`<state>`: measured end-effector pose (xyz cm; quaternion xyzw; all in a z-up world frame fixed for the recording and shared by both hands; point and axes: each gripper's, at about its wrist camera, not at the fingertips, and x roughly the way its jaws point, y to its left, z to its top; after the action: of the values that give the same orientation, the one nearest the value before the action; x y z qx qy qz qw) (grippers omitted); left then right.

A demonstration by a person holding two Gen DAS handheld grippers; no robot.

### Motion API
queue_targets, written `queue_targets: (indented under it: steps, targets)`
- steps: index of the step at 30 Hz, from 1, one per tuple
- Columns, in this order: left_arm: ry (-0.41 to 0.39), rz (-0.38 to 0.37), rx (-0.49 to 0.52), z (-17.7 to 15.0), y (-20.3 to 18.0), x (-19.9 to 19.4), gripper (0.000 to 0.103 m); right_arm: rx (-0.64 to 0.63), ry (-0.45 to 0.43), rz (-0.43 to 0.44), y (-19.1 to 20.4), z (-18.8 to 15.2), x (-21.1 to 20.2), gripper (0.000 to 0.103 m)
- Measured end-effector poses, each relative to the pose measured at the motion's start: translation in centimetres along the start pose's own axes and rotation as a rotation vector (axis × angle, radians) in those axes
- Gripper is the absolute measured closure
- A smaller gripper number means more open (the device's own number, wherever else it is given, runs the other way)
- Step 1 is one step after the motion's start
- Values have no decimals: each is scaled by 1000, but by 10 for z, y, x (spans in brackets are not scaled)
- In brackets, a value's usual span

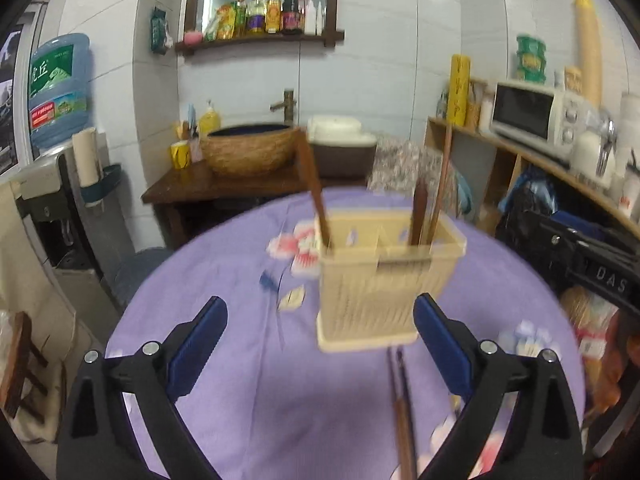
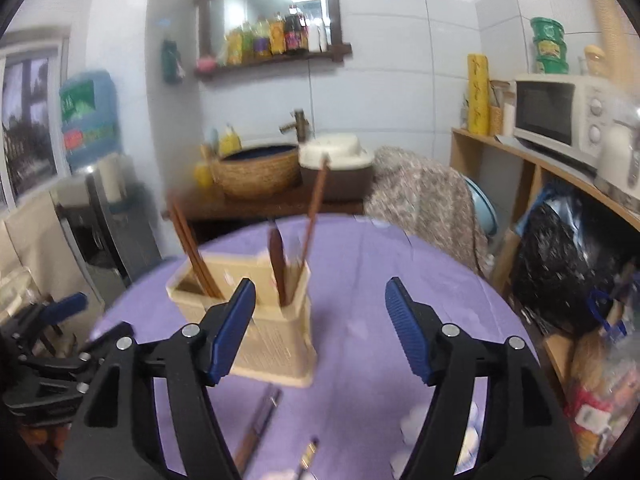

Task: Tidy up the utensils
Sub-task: 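Open both tools to release the chopsticks into the holder, then grasp a black gold-banded chopstick with the right tool while the left grasps a brown chopstick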

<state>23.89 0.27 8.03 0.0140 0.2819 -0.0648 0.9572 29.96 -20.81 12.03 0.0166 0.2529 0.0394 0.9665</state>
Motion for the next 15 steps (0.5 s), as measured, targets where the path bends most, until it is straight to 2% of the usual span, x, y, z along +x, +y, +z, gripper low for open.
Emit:
queue_targets:
  steps: [2,4,6,7,10,15]
  targets:
    - [65,5,10,-30,2,4,13,-24,78,-34,-1,-30,5,35]
    - [140,21,-3,-57,5,12,27,-12,182,-47,-3,-66,12,35]
    - [213,-12,-21,-77,7,21,44,15,260,-31,-3,-95,18,35]
    - [242,-23,-32,-86,7,25,46,22,286,-30,-1,-105,21,36]
    - [272,-13,-41,-99,4,32,54,19,358,-17,14,-132,29,43]
    - [292,-32,-39,-102,-1,39,63,18,405,-46,28,-150,45,55]
